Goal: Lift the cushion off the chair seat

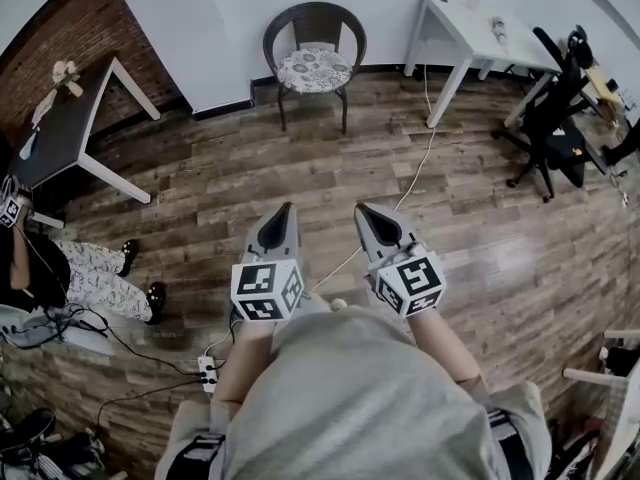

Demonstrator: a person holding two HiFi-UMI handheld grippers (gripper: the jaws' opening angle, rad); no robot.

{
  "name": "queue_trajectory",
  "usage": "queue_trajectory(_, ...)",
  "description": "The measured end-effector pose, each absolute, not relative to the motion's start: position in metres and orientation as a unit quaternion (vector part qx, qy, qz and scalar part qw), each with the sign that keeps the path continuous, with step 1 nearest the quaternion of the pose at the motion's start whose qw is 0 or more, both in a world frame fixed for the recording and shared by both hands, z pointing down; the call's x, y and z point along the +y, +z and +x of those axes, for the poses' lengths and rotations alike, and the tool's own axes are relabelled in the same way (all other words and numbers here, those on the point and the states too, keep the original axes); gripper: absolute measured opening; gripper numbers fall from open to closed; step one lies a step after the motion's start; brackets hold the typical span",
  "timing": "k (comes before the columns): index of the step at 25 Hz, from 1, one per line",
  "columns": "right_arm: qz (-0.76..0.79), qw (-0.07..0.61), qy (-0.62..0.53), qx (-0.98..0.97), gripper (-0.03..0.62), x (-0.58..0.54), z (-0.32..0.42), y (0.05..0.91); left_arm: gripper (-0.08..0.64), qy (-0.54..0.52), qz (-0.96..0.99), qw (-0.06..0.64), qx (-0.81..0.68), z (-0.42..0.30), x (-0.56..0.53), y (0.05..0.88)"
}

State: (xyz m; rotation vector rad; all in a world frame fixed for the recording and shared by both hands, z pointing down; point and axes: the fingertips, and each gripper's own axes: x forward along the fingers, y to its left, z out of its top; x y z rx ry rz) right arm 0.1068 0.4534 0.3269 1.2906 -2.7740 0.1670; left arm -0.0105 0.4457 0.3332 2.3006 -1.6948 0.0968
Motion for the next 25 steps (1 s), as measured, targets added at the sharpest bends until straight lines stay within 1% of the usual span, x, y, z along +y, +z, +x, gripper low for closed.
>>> queue_trajectory(7,0.416,0.054,0.06,-0.906,0.0,0.444,0.115,0.338,0.009,0.028,0.788,0.16,-0.594,-0.004,0.438,0.344)
queue_trajectory(14,0.412,0.051,0.063,-0.907,0.0,0.426,0.114,0.341,0.009,0.025,0.782,0.162,-0.601,-0.007,0.423,0.347)
queue_trajectory(25,0.417,0.054,0.072,-0.904,0.0,0.357,0.106,0.357,0.011,0.019,0.789,0.167,-0.591,-0.011,0.351,0.36)
